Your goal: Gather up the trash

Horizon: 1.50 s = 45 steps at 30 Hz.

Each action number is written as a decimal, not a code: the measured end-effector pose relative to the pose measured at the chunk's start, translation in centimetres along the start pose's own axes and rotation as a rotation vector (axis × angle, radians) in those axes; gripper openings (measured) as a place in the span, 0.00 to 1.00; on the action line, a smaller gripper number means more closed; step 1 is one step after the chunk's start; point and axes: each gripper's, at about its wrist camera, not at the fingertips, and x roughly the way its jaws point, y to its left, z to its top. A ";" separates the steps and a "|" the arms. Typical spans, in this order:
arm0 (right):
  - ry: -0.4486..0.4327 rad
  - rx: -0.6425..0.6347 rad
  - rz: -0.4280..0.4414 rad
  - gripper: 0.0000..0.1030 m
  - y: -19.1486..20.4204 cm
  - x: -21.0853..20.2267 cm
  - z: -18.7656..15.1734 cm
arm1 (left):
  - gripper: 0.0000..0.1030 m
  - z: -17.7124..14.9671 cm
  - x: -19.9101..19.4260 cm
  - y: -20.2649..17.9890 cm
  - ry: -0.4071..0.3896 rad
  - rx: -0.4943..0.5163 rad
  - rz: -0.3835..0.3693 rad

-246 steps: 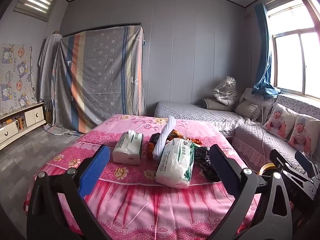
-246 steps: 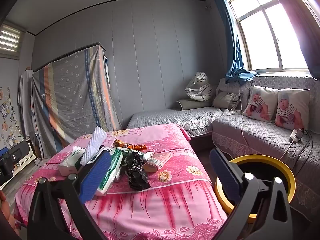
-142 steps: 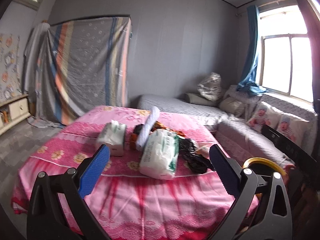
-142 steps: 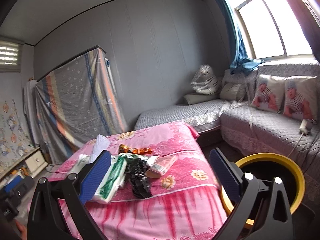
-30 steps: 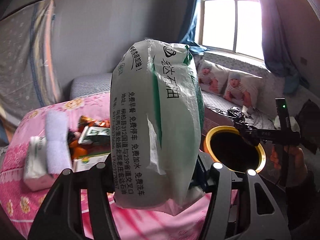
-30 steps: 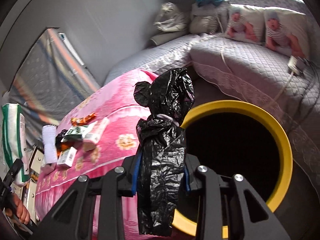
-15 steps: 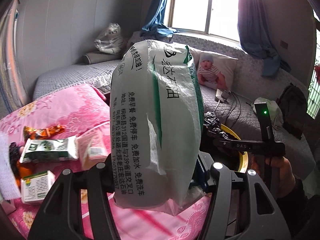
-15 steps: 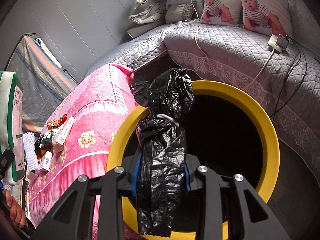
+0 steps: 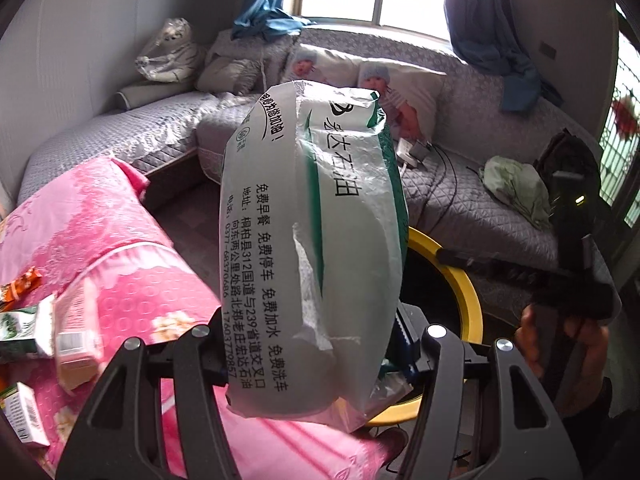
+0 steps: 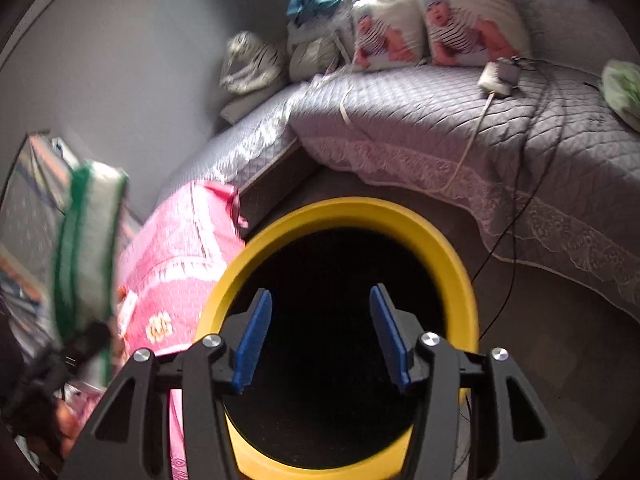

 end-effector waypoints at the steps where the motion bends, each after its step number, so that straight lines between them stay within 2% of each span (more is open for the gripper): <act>1: -0.027 0.019 0.001 0.52 -0.6 -0.9 0.2 | 0.55 -0.1 0.8 -0.5 0.010 0.010 -0.005; 5: -0.135 0.053 -0.025 0.56 -2.2 -4.4 0.9 | 0.59 -0.2 4.4 -2.4 0.052 0.045 -0.018; 8: -0.180 0.057 -0.026 0.62 -2.9 -6.0 1.1 | 0.70 -0.1 5.7 -3.1 0.048 0.037 -0.026; 10: -0.191 0.049 -0.031 0.62 -3.0 -6.5 1.1 | 0.88 -0.3 5.2 -3.1 0.027 0.028 -0.028; 14: -0.194 0.021 -0.035 0.62 -2.5 -6.4 1.2 | 0.92 -0.4 2.3 -2.5 -0.046 0.032 0.017; 17: -0.176 0.005 -0.006 0.62 -1.6 -5.9 1.2 | 0.92 -0.3 -0.6 -1.2 -0.086 0.003 0.052; 23: -0.122 -0.088 0.070 0.62 3.3 -4.5 0.4 | 0.92 -1.5 -7.7 2.2 -0.192 -0.044 0.130; 26: -0.091 -0.143 0.113 0.62 6.3 -3.7 -0.3 | 0.92 -2.9 -11.8 4.6 -0.251 -0.080 0.202; 29: -0.045 -0.219 0.167 0.63 10.1 -2.6 -1.5 | 0.92 -5.1 -16.3 7.7 -0.306 -0.129 0.329; 31: -0.003 -0.275 0.214 0.63 12.6 -1.7 -2.3 | 0.92 -7.8 -19.6 10.2 -0.342 -0.167 0.471; 32: 0.021 -0.307 0.242 0.64 14.2 -1.3 -3.0 | 0.92 -8.7 -20.5 11.0 -0.351 -0.179 0.513; 35: 0.099 -0.424 0.342 0.64 19.8 0.4 -5.5 | 0.92 -12.5 -24.7 14.1 -0.375 -0.244 0.702; 38: 0.211 -0.549 0.466 0.64 26.4 2.2 -8.5 | 0.92 -16.0 -28.7 17.1 -0.389 -0.329 0.852; 41: 0.309 -0.661 0.560 0.64 33.0 3.9 -11.6 | 0.92 -17.9 -31.1 18.5 -0.395 -0.366 0.985; 45: 0.350 -0.804 0.622 0.64 41.2 5.5 -15.4 | 0.92 -19.6 -33.8 19.5 -0.433 -0.432 1.001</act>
